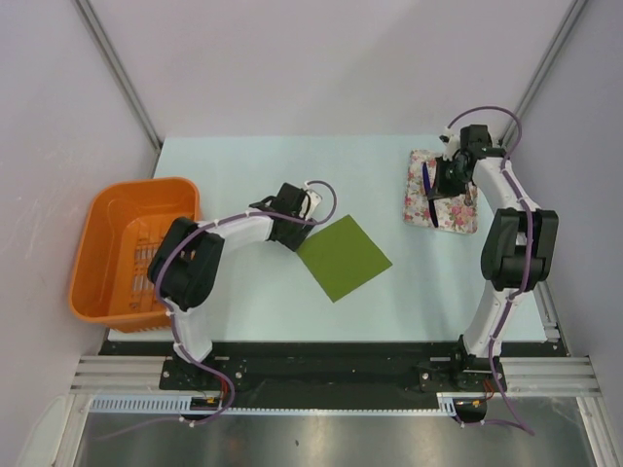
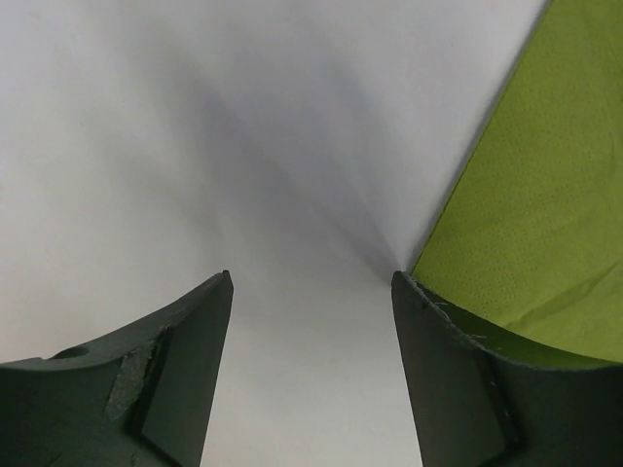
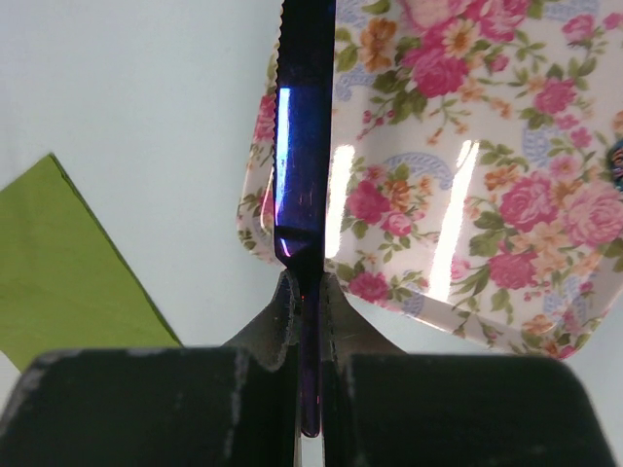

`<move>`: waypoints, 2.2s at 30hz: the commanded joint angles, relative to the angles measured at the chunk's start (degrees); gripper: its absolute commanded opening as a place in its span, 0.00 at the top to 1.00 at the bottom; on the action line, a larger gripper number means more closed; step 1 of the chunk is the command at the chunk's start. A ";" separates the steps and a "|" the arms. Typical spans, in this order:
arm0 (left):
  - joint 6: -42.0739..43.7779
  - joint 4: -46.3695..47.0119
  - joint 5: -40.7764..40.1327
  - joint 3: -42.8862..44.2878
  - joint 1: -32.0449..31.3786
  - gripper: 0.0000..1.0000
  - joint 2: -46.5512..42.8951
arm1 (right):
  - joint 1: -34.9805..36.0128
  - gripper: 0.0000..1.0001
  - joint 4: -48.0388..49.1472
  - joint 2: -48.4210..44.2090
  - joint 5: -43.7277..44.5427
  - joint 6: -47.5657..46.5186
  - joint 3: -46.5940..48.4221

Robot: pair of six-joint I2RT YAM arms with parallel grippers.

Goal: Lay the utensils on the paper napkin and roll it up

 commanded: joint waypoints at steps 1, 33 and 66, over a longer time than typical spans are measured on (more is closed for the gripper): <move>-1.67 -1.65 2.96 -4.21 -1.09 0.28 -4.00 | 1.27 1.00 1.63 -4.17 -1.30 0.83 -1.55; -5.62 -3.06 13.86 -10.80 2.14 0.07 -18.94 | 21.37 1.00 5.15 -9.70 -0.51 9.96 -11.57; -9.05 -5.25 18.08 -11.42 11.47 0.00 -30.64 | 39.42 1.00 10.86 0.84 18.47 26.58 -13.06</move>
